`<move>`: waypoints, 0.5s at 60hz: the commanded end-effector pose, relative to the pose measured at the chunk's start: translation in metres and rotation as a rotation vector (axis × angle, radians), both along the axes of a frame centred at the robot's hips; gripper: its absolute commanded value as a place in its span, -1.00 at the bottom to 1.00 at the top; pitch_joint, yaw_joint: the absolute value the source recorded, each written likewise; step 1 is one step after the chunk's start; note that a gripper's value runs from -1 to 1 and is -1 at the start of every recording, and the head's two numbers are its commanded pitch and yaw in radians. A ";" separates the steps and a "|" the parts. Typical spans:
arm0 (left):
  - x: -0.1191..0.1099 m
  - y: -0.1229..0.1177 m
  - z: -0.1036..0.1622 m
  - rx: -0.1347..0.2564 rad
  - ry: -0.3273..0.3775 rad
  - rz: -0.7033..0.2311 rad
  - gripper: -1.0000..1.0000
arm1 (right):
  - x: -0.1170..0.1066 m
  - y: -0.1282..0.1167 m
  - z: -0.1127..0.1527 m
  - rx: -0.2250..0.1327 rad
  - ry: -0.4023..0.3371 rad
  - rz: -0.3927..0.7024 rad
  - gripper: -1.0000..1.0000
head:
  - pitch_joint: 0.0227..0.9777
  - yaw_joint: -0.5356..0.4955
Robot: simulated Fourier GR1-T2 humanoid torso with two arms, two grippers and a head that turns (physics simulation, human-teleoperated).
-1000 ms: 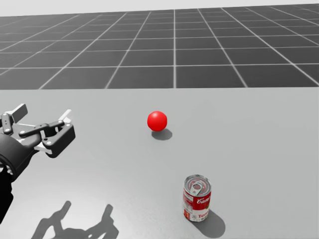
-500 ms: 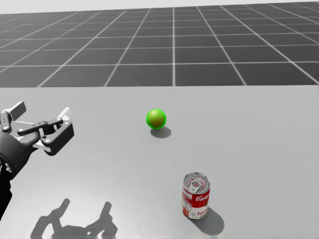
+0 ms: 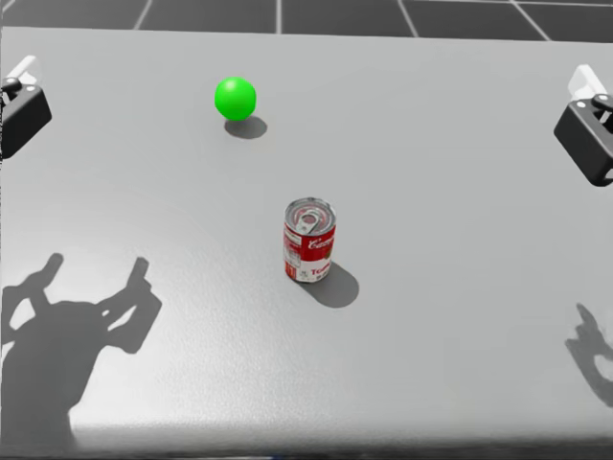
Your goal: Watch the red light. When it turns green, pick up the object.
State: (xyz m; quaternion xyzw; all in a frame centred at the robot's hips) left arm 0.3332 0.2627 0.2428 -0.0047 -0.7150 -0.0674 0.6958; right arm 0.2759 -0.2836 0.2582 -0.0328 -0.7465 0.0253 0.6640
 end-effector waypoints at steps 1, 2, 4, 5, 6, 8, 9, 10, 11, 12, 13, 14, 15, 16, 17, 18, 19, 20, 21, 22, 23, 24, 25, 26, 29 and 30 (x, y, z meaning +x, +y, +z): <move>0.000 -0.001 0.000 0.003 0.000 -0.002 -1.00 | 0.001 0.002 -0.001 0.004 0.002 0.005 -1.00 | 0.74 -0.10; 0.000 -0.001 0.000 0.003 0.000 -0.002 -1.00 | 0.001 0.002 -0.001 0.007 0.001 0.008 -1.00 | 0.74 -0.10; 0.000 -0.001 0.001 0.003 0.000 -0.002 -1.00 | 0.001 0.003 0.000 0.011 0.005 0.024 -1.00 | 0.74 -0.10; 0.000 -0.001 0.001 0.003 0.000 -0.002 -1.00 | 0.001 0.003 0.000 0.005 0.011 0.033 -1.00 | 0.73 -0.10; 0.000 -0.001 0.001 0.002 0.000 -0.002 -1.00 | 0.000 0.004 0.000 0.007 0.013 0.040 -1.00 | 0.73 -0.10; 0.000 -0.001 0.001 0.001 0.001 -0.001 -1.00 | 0.000 0.004 0.000 0.018 0.021 0.067 -1.00 | 0.73 -0.09; 0.000 -0.001 0.001 0.000 0.001 -0.001 -1.00 | 0.000 0.004 0.000 0.026 0.024 0.079 -1.00 | 0.73 -0.09; 0.000 -0.001 0.001 0.000 0.002 0.000 -1.00 | 0.000 0.005 0.000 0.036 0.028 0.088 -1.00 | 0.73 -0.09; 0.000 -0.001 0.000 -0.001 0.003 0.000 -1.00 | -0.001 0.005 0.000 0.056 0.035 0.116 -1.00 | 0.73 -0.09; 0.000 -0.001 0.000 -0.002 0.004 0.001 -1.00 | -0.001 0.007 0.000 0.071 0.052 0.166 -1.00 | 0.72 -0.09; 0.000 -0.001 0.000 -0.003 0.004 0.002 -1.00 | -0.001 0.007 0.001 0.076 0.070 0.206 -1.00 | 0.72 -0.09; 0.000 -0.001 0.000 -0.003 0.004 0.002 -1.00 | -0.003 0.009 0.001 0.109 0.083 0.231 -1.00 | 0.72 -0.09; 0.000 -0.001 0.000 -0.003 0.004 0.002 -1.00 | -0.004 0.014 0.001 0.131 0.066 0.238 -1.00 | 0.72 -0.09; 0.000 -0.002 0.000 -0.004 0.004 0.002 -1.00 | -0.004 0.017 0.000 0.133 0.052 0.239 -1.00 | 0.72 -0.09; 0.000 -0.002 0.000 -0.004 0.004 0.001 -1.00 | -0.004 0.019 0.000 0.128 0.048 0.249 -1.00 | 0.72 -0.09; 0.000 -0.002 0.000 -0.004 0.005 0.000 -1.00 | -0.007 0.024 -0.001 0.087 0.073 0.291 -1.00 | 0.72 -0.09; 0.000 -0.002 0.000 -0.004 0.005 0.000 -1.00 | -0.008 0.025 -0.001 0.082 0.080 0.306 -1.00 | 0.72 -0.09; 0.000 -0.002 0.000 -0.004 0.005 0.000 -1.00 | -0.009 0.027 -0.002 0.081 0.086 0.319 -1.00 | 0.72 -0.09; 0.000 -0.002 0.000 -0.004 0.005 -0.001 -1.00 | -0.010 0.029 -0.002 0.083 0.092 0.331 -1.00 | 0.72 -0.10; 0.000 -0.002 0.000 -0.003 0.005 -0.001 -1.00 | -0.011 0.031 -0.003 0.078 0.099 0.342 -1.00 | 0.72 -0.10; 0.000 -0.002 0.000 -0.004 0.005 -0.001 -1.00 | -0.012 0.034 -0.004 0.065 0.110 0.364 -1.00 | 0.72 -0.10; 0.000 -0.002 0.000 -0.004 0.005 -0.002 -1.00 | -0.012 0.035 -0.005 0.055 0.116 0.372 -1.00 | 0.72 -0.10; 0.000 -0.002 0.000 -0.003 0.005 -0.002 -1.00 | -0.013 0.037 -0.006 0.045 0.122 0.378 -1.00 | 0.72 -0.09; 0.000 -0.002 0.000 -0.004 0.005 -0.001 -1.00 | -0.015 0.041 -0.009 0.040 0.140 0.407 -1.00 | 0.72 -0.09; 0.000 -0.002 0.000 -0.003 0.005 -0.001 -1.00 | -0.017 0.045 -0.012 0.041 0.160 0.434 -1.00 | 0.72 -0.09; 0.000 -0.002 0.000 -0.003 0.005 -0.001 -1.00 | -0.018 0.047 -0.014 0.037 0.165 0.440 -1.00 | 0.72 -0.09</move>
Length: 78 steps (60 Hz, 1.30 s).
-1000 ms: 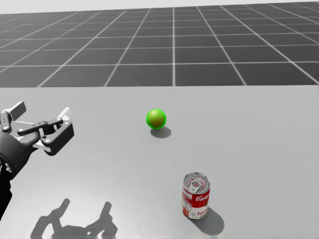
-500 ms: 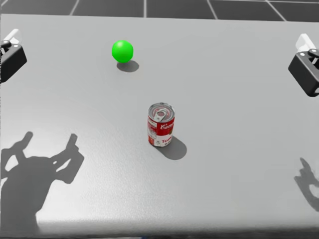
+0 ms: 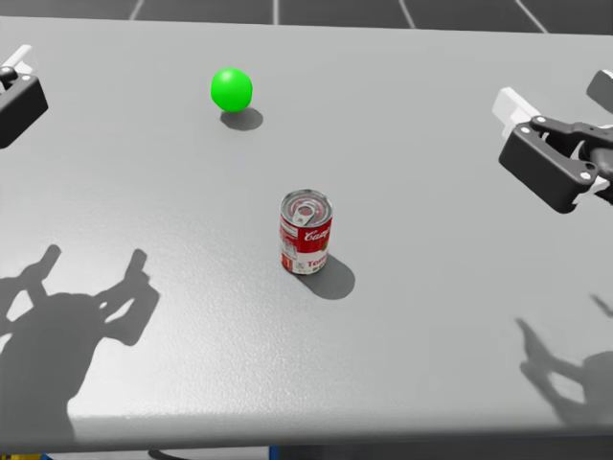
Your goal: Watch the red light. When it turns green, pick up the object.
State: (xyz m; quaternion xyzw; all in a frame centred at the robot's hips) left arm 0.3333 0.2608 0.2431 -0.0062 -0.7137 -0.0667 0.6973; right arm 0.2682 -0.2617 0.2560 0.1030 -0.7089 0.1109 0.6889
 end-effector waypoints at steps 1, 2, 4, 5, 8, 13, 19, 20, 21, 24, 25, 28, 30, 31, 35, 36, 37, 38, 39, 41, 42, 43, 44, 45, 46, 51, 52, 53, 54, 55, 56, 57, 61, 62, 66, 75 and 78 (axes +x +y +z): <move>0.000 0.000 0.000 0.000 0.001 0.000 -1.00 | -0.011 0.027 -0.014 -0.019 0.068 0.146 -1.00 | 0.72 -0.09; 0.000 0.000 0.000 -0.001 0.001 0.000 -1.00 | -0.012 0.030 -0.017 -0.013 0.083 0.163 -1.00 | 0.72 -0.09; 0.000 0.000 0.000 -0.004 0.002 -0.001 -1.00 | -0.013 0.034 -0.023 -0.007 0.098 0.182 -1.00 | 0.72 -0.09; 0.000 0.000 0.000 -0.006 0.003 -0.001 -1.00 | -0.013 0.035 -0.025 -0.007 0.104 0.189 -1.00 | 0.72 -0.09; 0.000 0.001 0.000 -0.008 0.003 -0.001 -1.00 | -0.014 0.038 -0.032 -0.007 0.119 0.210 -1.00 | 0.72 -0.09; 0.000 0.001 0.000 -0.010 0.003 -0.001 -1.00 | -0.016 0.047 -0.049 0.001 0.157 0.267 -1.00 | 0.72 -0.08; 0.000 0.001 0.000 -0.010 0.004 -0.002 -1.00 | -0.018 0.056 -0.063 0.006 0.193 0.317 -1.00 | 0.72 -0.07; 0.000 0.001 0.000 -0.011 0.004 -0.002 -1.00 | -0.018 0.057 -0.064 0.003 0.194 0.322 -1.00 | 0.72 -0.07; 0.000 0.001 0.000 -0.011 0.004 -0.002 -1.00 | -0.018 0.060 -0.069 0.001 0.207 0.337 -1.00 | 0.73 -0.07; 0.000 0.001 0.000 -0.011 0.004 -0.002 -1.00 | -0.018 0.064 -0.075 -0.007 0.217 0.354 -1.00 | 0.73 -0.07; 0.001 0.001 0.000 -0.012 0.005 -0.002 -1.00 | -0.017 0.066 -0.077 -0.009 0.224 0.363 -1.00 | 0.73 -0.07; 0.000 0.001 0.001 -0.011 0.003 -0.003 -1.00 | -0.016 0.071 -0.081 -0.002 0.238 0.381 -1.00 | 0.73 -0.07; 0.000 0.002 0.001 -0.011 0.002 -0.004 -1.00 | -0.016 0.074 -0.084 -0.006 0.247 0.393 -1.00 | 0.74 -0.07; 0.000 0.002 0.001 -0.010 0.001 -0.004 -1.00 | -0.015 0.076 -0.085 -0.014 0.246 0.400 -1.00 | 0.74 -0.07; 0.000 0.002 0.001 -0.010 0.000 -0.005 -1.00 | -0.013 0.082 -0.089 -0.017 0.254 0.416 -1.00 | 0.74 -0.06; 0.000 0.002 0.001 -0.010 0.000 -0.005 -1.00 | -0.013 0.084 -0.091 -0.019 0.254 0.419 -1.00 | 0.74 -0.06; 0.000 0.002 0.001 -0.011 0.000 -0.005 -1.00 | -0.012 0.085 -0.091 -0.022 0.251 0.420 -1.00 | 0.74 -0.05; 0.000 0.002 0.001 -0.011 0.000 -0.005 -1.00 | -0.012 0.086 -0.092 -0.025 0.250 0.420 -1.00 | 0.74 -0.05; 0.000 0.002 0.001 -0.011 0.000 -0.005 -1.00 | -0.012 0.088 -0.094 -0.026 0.252 0.426 -1.00 | 0.75 -0.05; 0.000 0.003 0.001 -0.011 0.001 -0.005 -1.00 | -0.011 0.091 -0.096 -0.027 0.261 0.432 -1.00 | 0.75 -0.04; 0.000 0.003 0.001 -0.013 0.003 -0.006 -1.00 | -0.010 0.093 -0.098 -0.033 0.258 0.432 -1.00 | 0.75 -0.04; 0.000 0.003 0.001 -0.013 0.003 -0.006 -1.00 | -0.009 0.094 -0.099 -0.038 0.257 0.432 -1.00 | 0.75 -0.03; 0.000 0.003 0.001 -0.013 0.003 -0.006 -1.00 | -0.009 0.094 -0.099 -0.038 0.257 0.432 -1.00 | 0.75 -0.03; 0.000 0.003 0.001 -0.013 0.003 -0.007 -1.00 | -0.008 0.096 -0.101 -0.047 0.259 0.428 -1.00 | 0.75 -0.03; 0.000 0.003 0.001 -0.013 0.003 -0.007 -1.00 | -0.007 0.098 -0.103 -0.055 0.258 0.427 -1.00 | 0.75 -0.03; 0.000 0.003 0.001 -0.012 0.003 -0.009 -1.00 | -0.003 0.104 -0.108 -0.082 0.258 0.421 -1.00 | 0.76 -0.03; 0.000 0.003 0.001 -0.012 0.003 -0.009 -1.00 | -0.002 0.105 -0.109 -0.087 0.256 0.421 -1.00 | 0.76 -0.03; 0.000 0.003 0.001 -0.012 0.003 -0.009 -1.00 | 0.000 0.107 -0.111 -0.088 0.264 0.423 -1.00 | 0.76 -0.03; 0.000 0.003 0.001 -0.012 0.003 -0.009 -1.00 | 0.001 0.108 -0.112 -0.090 0.266 0.421 -1.00 | 0.76 -0.03; 0.000 0.003 0.001 -0.012 0.003 -0.009 -1.00 | 0.001 0.109 -0.112 -0.093 0.267 0.420 -1.00 | 0.76 -0.02; 0.000 0.003 0.001 -0.012 0.003 -0.009 -1.00 | 0.002 0.110 -0.113 -0.096 0.267 0.416 -1.00 | 0.76 -0.02; 0.000 0.003 0.001 -0.012 0.003 -0.009 -1.00 | 0.004 0.111 -0.114 -0.101 0.267 0.410 -1.00 | 0.76 -0.02; 0.000 0.003 0.001 -0.012 0.003 -0.009 -1.00 | 0.009 0.115 -0.116 -0.103 0.274 0.408 -1.00 | 0.76 -0.01; 0.000 0.003 0.001 -0.012 0.003 -0.009 -1.00 | 0.010 0.116 -0.116 -0.106 0.274 0.405 -1.00 | 0.76 -0.01; 0.000 0.003 0.001 -0.012 0.003 -0.009 -1.00 | 0.015 0.120 -0.118 -0.116 0.269 0.403 -1.00 | 0.77 -0.01; 0.000 0.003 0.001 -0.012 0.003 -0.009 -1.00 | 0.026 0.129 -0.121 -0.132 0.262 0.396 -1.00 | 0.77 0.01; 0.000 0.003 0.001 -0.012 0.003 -0.009 -1.00 | 0.028 0.132 -0.121 -0.133 0.263 0.397 -1.00 | 0.77 0.01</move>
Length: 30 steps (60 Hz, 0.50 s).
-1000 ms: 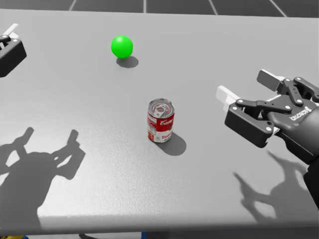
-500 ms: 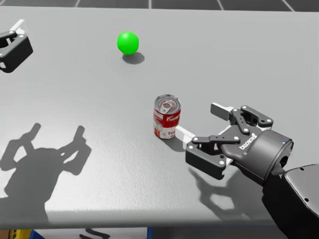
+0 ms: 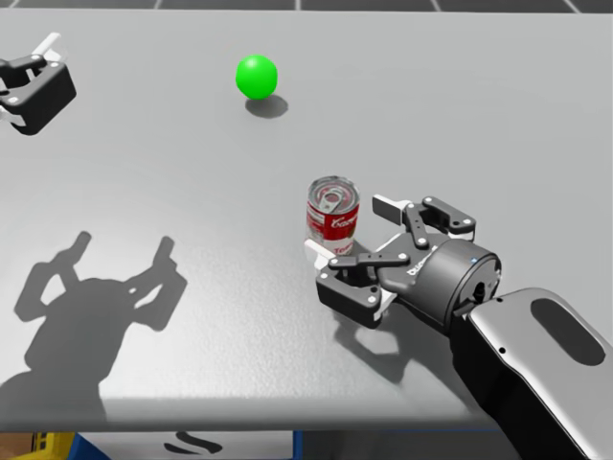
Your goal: Watch the red light. When it turns green, pick up the object.
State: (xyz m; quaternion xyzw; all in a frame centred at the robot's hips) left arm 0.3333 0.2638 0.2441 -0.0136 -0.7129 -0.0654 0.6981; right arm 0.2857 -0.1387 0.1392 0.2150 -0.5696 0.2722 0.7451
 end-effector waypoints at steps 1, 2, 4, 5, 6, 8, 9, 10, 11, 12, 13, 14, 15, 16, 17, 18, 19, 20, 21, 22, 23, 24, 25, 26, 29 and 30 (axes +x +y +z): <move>0.000 0.000 0.000 0.000 0.000 0.000 -1.00 | 0.012 0.011 -0.005 -0.018 -0.007 0.001 -1.00 | 0.77 0.01; 0.000 0.000 0.000 0.000 0.000 0.000 -1.00 | 0.013 0.012 -0.005 -0.020 -0.007 0.003 -1.00 | 0.77 0.01; 0.000 0.000 0.000 0.000 0.000 0.000 -1.00 | 0.014 0.013 -0.005 -0.023 -0.009 0.005 -1.00 | 0.78 0.01; 0.000 0.000 0.000 0.000 0.000 0.000 -1.00 | 0.015 0.014 -0.005 -0.025 -0.005 0.009 -1.00 | 0.78 0.01; 0.000 0.000 0.000 0.000 0.000 0.000 -1.00 | 0.016 0.015 -0.006 -0.027 -0.001 0.009 -1.00 | 0.78 0.01; 0.000 0.000 0.000 0.000 0.000 0.000 -1.00 | 0.017 0.016 -0.006 -0.026 0.003 0.007 -1.00 | 0.78 0.01; 0.000 0.000 0.000 0.000 0.000 0.000 -1.00 | 0.017 0.017 -0.006 -0.026 0.005 0.006 -1.00 | 0.78 0.01; 0.000 0.000 0.000 0.000 0.000 0.000 -1.00 | 0.018 0.017 -0.006 -0.027 0.007 0.005 -1.00 | 0.78 0.01; 0.000 0.000 0.000 0.000 0.000 0.000 -1.00 | 0.018 0.017 -0.006 -0.028 0.008 0.005 -1.00 | 0.78 0.01; 0.000 0.000 0.000 0.000 0.000 0.000 -1.00 | 0.019 0.017 -0.006 -0.029 0.008 0.004 -1.00 | 0.78 0.01; 0.000 0.000 0.000 0.000 0.000 0.000 -1.00 | 0.019 0.017 -0.006 -0.030 0.008 0.004 -1.00 | 0.78 0.01; 0.000 0.000 0.000 0.000 0.000 0.000 -1.00 | 0.019 0.018 -0.006 -0.030 0.010 0.002 -1.00 | 0.78 0.01; 0.000 0.000 0.000 0.000 0.000 0.000 -1.00 | 0.020 0.018 -0.007 -0.029 0.013 0.001 -1.00 | 0.78 0.01; 0.000 0.000 0.000 0.000 0.000 0.000 -1.00 | 0.020 0.018 -0.007 -0.029 0.018 0.000 -1.00 | 0.78 0.01; 0.000 0.000 0.000 0.000 0.000 0.000 -1.00 | 0.020 0.018 -0.007 -0.031 0.019 -0.001 -1.00 | 0.78 0.01; 0.000 0.000 0.000 0.000 0.000 0.000 -1.00 | 0.020 0.018 -0.007 -0.031 0.018 -0.001 -1.00 | 0.78 0.01; 0.000 0.000 0.000 0.000 0.000 0.000 -1.00 | 0.020 0.018 -0.008 -0.031 0.017 0.002 -1.00 | 0.78 0.01; 0.000 0.000 0.000 0.000 0.000 0.000 -1.00 | 0.020 0.018 -0.008 -0.033 0.012 0.009 -1.00 | 0.78 0.01; 0.000 0.000 0.000 0.000 0.000 0.000 -1.00 | 0.020 0.018 -0.009 -0.037 0.006 0.014 -1.00 | 0.78 0.01; 0.000 0.000 0.000 0.000 0.000 0.000 -1.00 | 0.021 0.018 -0.009 -0.037 0.002 0.015 -0.91 | 0.78 0.01; 0.000 0.000 0.000 0.000 0.000 0.000 -1.00 | 0.020 0.018 -0.009 -0.035 -0.010 0.012 -0.76 | 0.77 0.01; 0.000 0.000 0.000 0.000 0.000 0.000 -1.00 | 0.020 0.018 -0.010 -0.032 -0.029 0.001 -0.29 | 0.77 0.01; 0.000 0.000 0.000 0.000 0.000 0.000 -1.00 | 0.020 0.018 -0.010 -0.024 -0.037 -0.001 0.01 | 0.77 0.01; 0.000 0.000 0.000 0.000 0.000 0.000 -1.00 | 0.020 0.018 -0.011 -0.024 -0.039 0.000 0.77 | 0.77 0.01; 0.000 0.000 0.000 0.003 -0.002 0.002 -1.00 | 0.019 0.018 -0.011 -0.021 -0.038 0.005 1.00 | 0.77 0.00; 0.000 0.000 0.000 0.003 -0.002 0.002 -1.00 | 0.019 0.018 -0.012 -0.019 -0.038 0.006 1.00 | 0.77 0.00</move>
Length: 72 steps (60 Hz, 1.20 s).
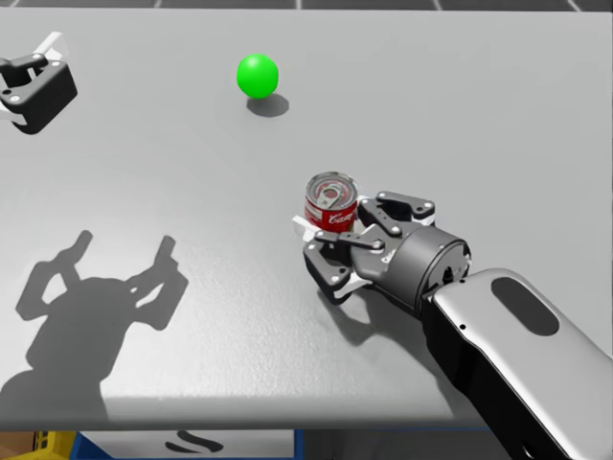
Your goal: Watch the red light. When it turns green, pick up the object.
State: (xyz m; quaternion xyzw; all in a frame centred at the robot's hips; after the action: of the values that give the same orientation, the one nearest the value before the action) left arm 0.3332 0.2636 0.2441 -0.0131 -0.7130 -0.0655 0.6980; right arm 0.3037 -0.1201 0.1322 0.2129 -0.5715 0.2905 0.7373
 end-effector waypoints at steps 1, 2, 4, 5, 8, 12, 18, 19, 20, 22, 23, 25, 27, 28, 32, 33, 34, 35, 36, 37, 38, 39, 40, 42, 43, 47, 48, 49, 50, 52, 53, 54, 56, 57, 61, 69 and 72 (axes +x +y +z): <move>0.000 0.000 0.000 0.002 -0.001 0.001 -1.00 | 0.001 -0.001 -0.005 0.002 -0.016 -0.024 1.00 | 0.77 0.00; 0.000 0.000 0.000 0.002 -0.001 0.001 -1.00 | 0.001 -0.001 -0.005 0.004 -0.016 -0.027 1.00 | 0.77 0.00; 0.000 0.000 0.000 0.002 -0.001 0.001 -1.00 | 0.001 -0.001 -0.005 0.006 -0.016 -0.028 1.00 | 0.77 0.00; 0.000 0.000 0.000 0.002 -0.001 0.001 -1.00 | 0.001 -0.001 -0.005 0.006 -0.015 -0.029 1.00 | 0.77 0.00; 0.000 0.000 0.000 0.002 -0.001 0.001 -1.00 | 0.000 -0.001 -0.006 0.009 -0.013 -0.030 1.00 | 0.75 0.00; 0.001 0.000 0.000 0.005 0.001 0.000 -1.00 | 0.000 -0.002 -0.006 0.008 -0.014 -0.031 1.00 | 0.70 0.00; 0.000 0.000 0.000 0.009 0.002 -0.002 -1.00 | -0.001 -0.003 -0.007 0.012 -0.016 -0.031 1.00 | 0.52 0.00; 0.000 0.000 0.000 0.009 0.002 -0.002 -1.00 | -0.001 -0.003 -0.007 0.012 -0.016 -0.030 1.00 | 0.50 0.00; 0.000 0.000 0.000 0.009 0.002 -0.002 -1.00 | -0.001 -0.003 -0.007 0.011 -0.016 -0.031 1.00 | 0.47 0.00; 0.000 0.000 0.000 0.009 0.002 -0.002 -1.00 | -0.001 -0.003 -0.007 0.011 -0.017 -0.031 1.00 | 0.39 0.00; 0.000 0.000 0.000 0.009 0.002 -0.002 -1.00 | -0.001 -0.003 -0.007 0.010 -0.017 -0.031 1.00 | 0.37 0.00; 0.000 0.000 0.000 0.009 0.002 -0.002 -1.00 | -0.001 -0.003 -0.007 0.009 -0.018 -0.030 1.00 | 0.31 0.00; 0.000 0.000 0.000 0.009 0.002 -0.002 -1.00 | -0.001 -0.003 -0.008 0.009 -0.017 -0.029 1.00 | 0.25 0.00; 0.000 0.000 0.000 0.009 0.002 -0.002 -1.00 | -0.001 -0.003 -0.008 0.009 -0.017 -0.030 1.00 | 0.22 0.00; 0.000 0.000 0.000 0.009 0.002 -0.002 -1.00 | 0.000 -0.003 -0.008 0.008 -0.020 -0.030 1.00 | 0.11 0.00; 0.000 0.000 0.000 0.009 0.002 -0.002 -1.00 | 0.000 -0.003 -0.008 0.008 -0.020 -0.030 1.00 | 0.10 -0.01; 0.000 0.000 0.000 0.009 0.002 -0.002 -1.00 | 0.000 -0.003 -0.008 0.008 -0.021 -0.030 1.00 | 0.08 -0.01; 0.000 0.000 0.000 0.009 0.002 -0.002 -1.00 | 0.000 -0.003 -0.008 0.008 -0.021 -0.030 1.00 | 0.06 -0.01; 0.000 0.000 0.000 0.009 0.002 -0.002 -1.00 | -0.001 -0.003 -0.008 0.008 -0.021 -0.030 1.00 | 0.04 -0.01; 0.000 0.000 0.000 0.009 0.002 -0.002 -1.00 | -0.001 -0.002 -0.008 0.008 -0.021 -0.030 1.00 | 0.02 0.00; 0.000 0.000 0.000 0.009 0.002 -0.002 -1.00 | -0.001 -0.002 -0.008 0.008 -0.022 -0.029 1.00 | 0.00 0.00; 0.000 0.000 0.000 0.009 0.002 -0.002 -1.00 | -0.001 -0.002 -0.008 0.007 -0.022 -0.029 1.00 | -0.01 -0.01; 0.000 0.000 0.000 0.009 0.002 -0.002 -1.00 | -0.001 -0.002 -0.008 0.007 -0.022 -0.029 1.00 | -0.02 0.00; 0.000 0.000 0.000 0.009 0.002 -0.002 -1.00 | -0.001 -0.003 -0.008 0.005 -0.023 -0.030 1.00 | -0.04 0.00; 0.000 0.000 0.000 0.009 0.002 -0.002 -1.00 | -0.001 -0.003 -0.009 0.004 -0.024 -0.030 1.00 | -0.05 0.00; 0.000 0.000 0.000 0.009 0.002 -0.002 -1.00 | -0.001 -0.002 -0.009 0.000 -0.025 -0.028 1.00 | -0.07 0.00; 0.000 0.000 0.000 0.009 0.002 -0.002 -1.00 | -0.001 -0.002 -0.009 0.000 -0.025 -0.027 1.00 | -0.07 0.00; 0.000 0.000 0.000 0.009 0.002 -0.002 -1.00 | -0.001 -0.002 -0.009 0.000 -0.027 -0.027 1.00 | -0.07 0.00; 0.000 0.000 0.000 0.009 0.002 -0.002 -1.00 | -0.001 -0.002 -0.009 0.000 -0.028 -0.028 1.00 | -0.07 0.00; 0.000 0.000 0.000 0.009 0.002 -0.002 -1.00 | 0.000 -0.002 -0.008 0.001 -0.030 -0.029 1.00 | -0.07 0.00; 0.000 0.000 0.000 0.009 0.002 -0.002 -1.00 | 0.000 -0.002 -0.006 0.001 -0.036 -0.031 1.00 | -0.07 0.00; 0.000 0.000 0.000 0.009 0.002 -0.002 -1.00 | 0.000 -0.002 -0.005 0.001 -0.039 -0.032 1.00 | -0.07 0.00; 0.000 0.000 0.000 0.009 0.002 -0.002 -1.00 | 0.000 -0.002 -0.002 0.001 -0.047 -0.034 1.00 | -0.07 0.00; 0.000 0.000 0.000 0.009 0.002 -0.002 -1.00 | 0.000 -0.002 0.000 0.003 -0.054 -0.036 1.00 | -0.07 0.00; 0.000 0.000 0.000 0.009 0.002 -0.002 -1.00 | 0.000 -0.002 0.011 0.008 -0.078 -0.041 1.00 | -0.07 0.00; 0.000 -0.001 -0.002 0.009 0.003 0.003 -1.00 | 0.000 0.001 0.036 0.019 -0.141 -0.044 1.00 | -0.07 0.00; 0.000 -0.001 -0.002 0.009 0.003 0.002 -1.00 | 0.001 0.002 0.041 0.023 -0.154 -0.043 1.00 | -0.07 0.00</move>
State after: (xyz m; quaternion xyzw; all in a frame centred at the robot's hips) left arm 0.3332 0.2627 0.2433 -0.0097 -0.7121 -0.0688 0.6986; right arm 0.2883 -0.1220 0.1392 0.2196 -0.5819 0.3175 0.7158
